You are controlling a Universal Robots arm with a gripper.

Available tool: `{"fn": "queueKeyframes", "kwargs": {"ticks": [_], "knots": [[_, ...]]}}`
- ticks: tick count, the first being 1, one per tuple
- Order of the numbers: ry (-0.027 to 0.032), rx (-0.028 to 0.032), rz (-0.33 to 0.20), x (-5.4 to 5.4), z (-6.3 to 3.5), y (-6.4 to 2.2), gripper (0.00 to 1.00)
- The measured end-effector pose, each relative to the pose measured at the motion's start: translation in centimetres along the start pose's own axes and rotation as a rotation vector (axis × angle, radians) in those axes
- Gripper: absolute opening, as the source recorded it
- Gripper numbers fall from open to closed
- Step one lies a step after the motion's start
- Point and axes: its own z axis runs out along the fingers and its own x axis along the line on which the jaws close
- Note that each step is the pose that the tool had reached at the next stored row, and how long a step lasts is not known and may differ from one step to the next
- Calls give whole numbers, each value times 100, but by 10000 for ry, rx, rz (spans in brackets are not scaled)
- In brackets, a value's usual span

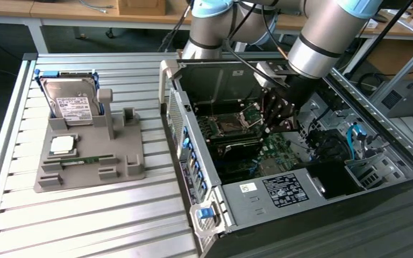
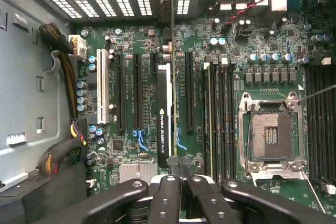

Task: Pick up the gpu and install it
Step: 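Press down on the gpu until it lock into place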

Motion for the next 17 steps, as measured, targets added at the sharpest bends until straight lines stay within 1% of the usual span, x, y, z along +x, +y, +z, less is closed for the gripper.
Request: {"fn": "queueKeyframes", "kwargs": {"ticks": [3,4,5,8,12,13,14,16,17], "knots": [[-1,0,-1,0,0,2,11],[0,0,0,1,2,14,11],[-1,2,-1,2,9,82,11],[1,21,2,5,26,245,11],[-3,50,0,9,47,424,11],[-2,57,1,10,53,480,11],[-2,69,1,13,67,589,11],[-3,80,1,14,87,709,11],[-2,81,2,15,92,737,11]]}}
